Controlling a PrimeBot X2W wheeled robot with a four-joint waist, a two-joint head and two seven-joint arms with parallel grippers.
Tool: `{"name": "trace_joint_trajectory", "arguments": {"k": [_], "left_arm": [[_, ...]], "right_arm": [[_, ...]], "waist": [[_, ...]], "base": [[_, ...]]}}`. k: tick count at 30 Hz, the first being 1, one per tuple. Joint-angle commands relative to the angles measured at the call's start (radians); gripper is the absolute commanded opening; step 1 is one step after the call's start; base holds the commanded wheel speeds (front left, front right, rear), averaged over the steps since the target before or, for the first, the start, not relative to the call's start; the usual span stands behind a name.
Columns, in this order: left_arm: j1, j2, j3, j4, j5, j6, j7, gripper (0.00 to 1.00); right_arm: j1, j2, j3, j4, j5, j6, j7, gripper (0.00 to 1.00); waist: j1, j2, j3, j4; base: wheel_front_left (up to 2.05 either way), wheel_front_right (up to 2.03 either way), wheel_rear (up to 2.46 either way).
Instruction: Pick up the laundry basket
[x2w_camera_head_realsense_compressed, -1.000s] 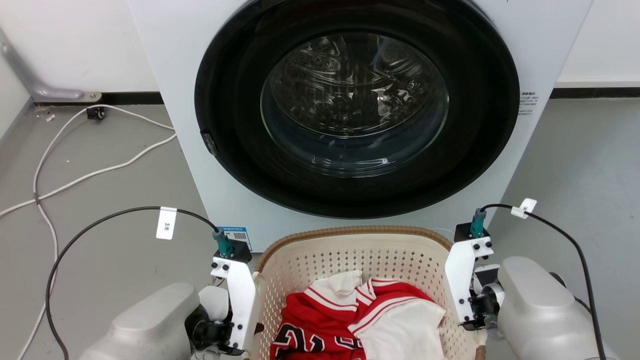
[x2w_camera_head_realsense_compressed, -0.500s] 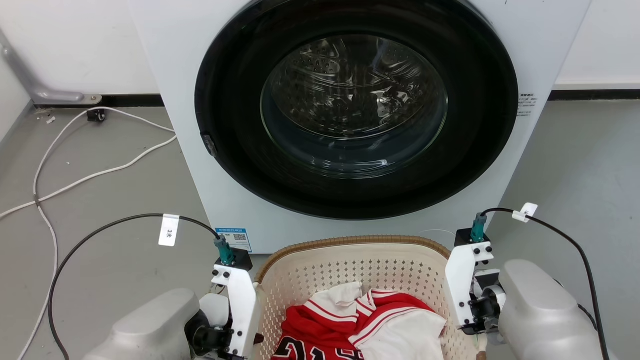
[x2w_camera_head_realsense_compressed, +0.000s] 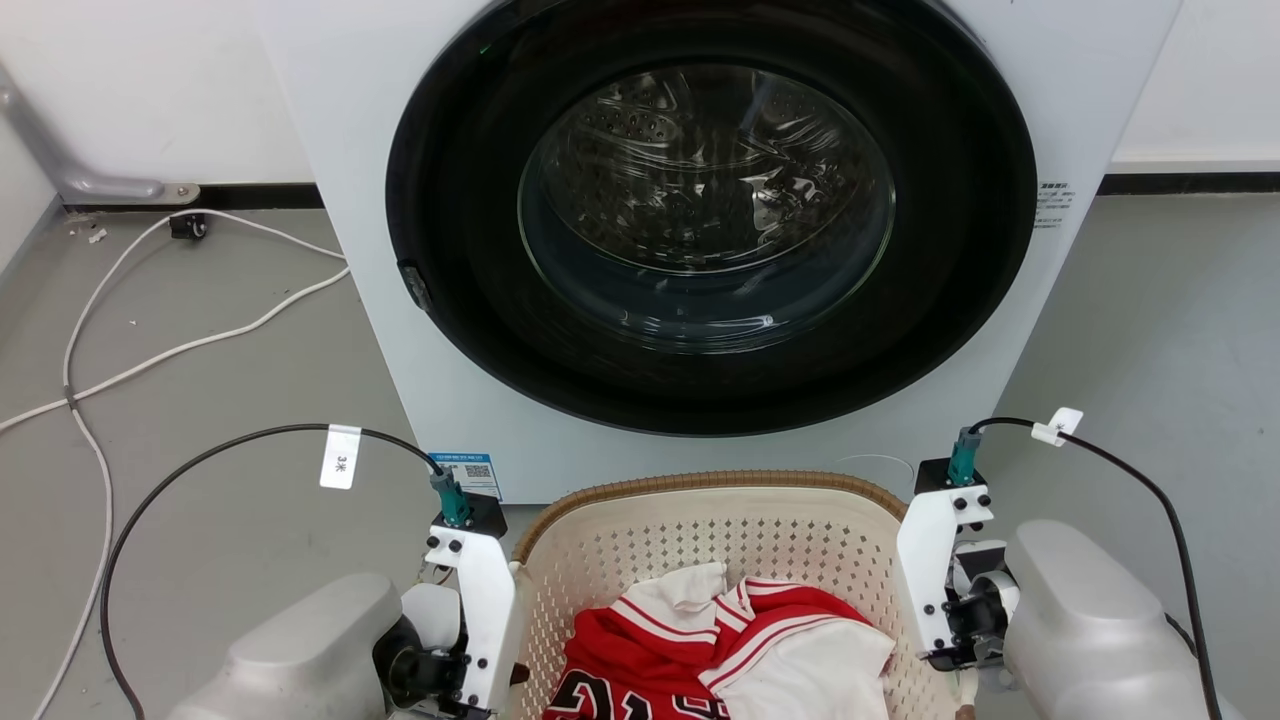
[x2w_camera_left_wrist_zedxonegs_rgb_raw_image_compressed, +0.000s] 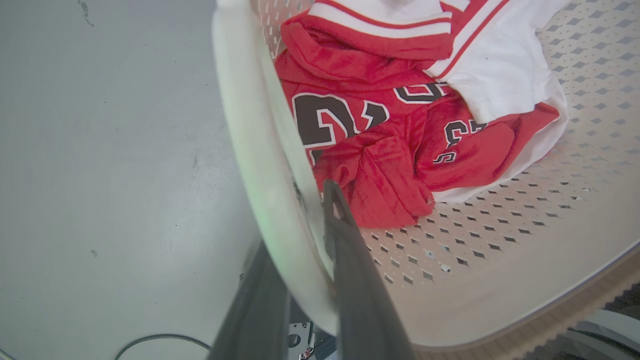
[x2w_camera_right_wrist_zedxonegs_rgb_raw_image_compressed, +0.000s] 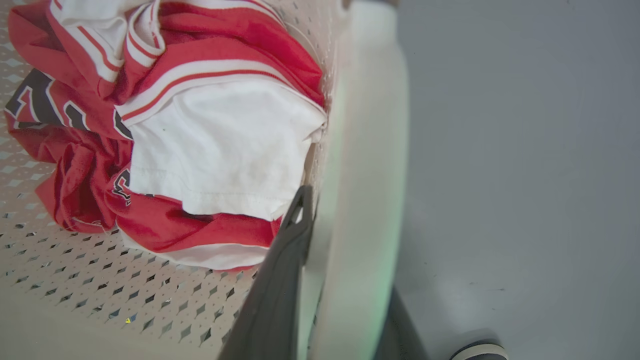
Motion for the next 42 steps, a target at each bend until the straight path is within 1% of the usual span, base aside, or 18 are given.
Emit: {"name": "trace_joint_trajectory", "arguments": {"k": [1,16,42], "left_arm": [[-0.007,-0.004,-0.001,-0.004,-0.003,-0.014,0.0,0.0],[-0.009,-0.004,-0.002,-0.007,-0.001,-0.014,0.003,0.0],[-0.013,-0.007,-0.002,0.019,0.001,-0.014,0.017,0.0]], "right_arm": [[0.006,-0.007,0.007,0.002,0.003,0.0,-0.002,0.0],[-0.015,0.005,0.03,0.01,0.03,0.0,0.001,0.0],[-0.025,0.003,0.06,0.028,0.075,0.0,-0.009,0.0]], "waist": [[0.0,0.0,0.0,-0.001],[0.0,0.0,-0.001,-0.008],[0.0,0.0,-0.005,-0.009]], "base": [[0.0,0.0,0.0],[0.0,0.0,0.0],[0.0,0.0,0.0]]}}
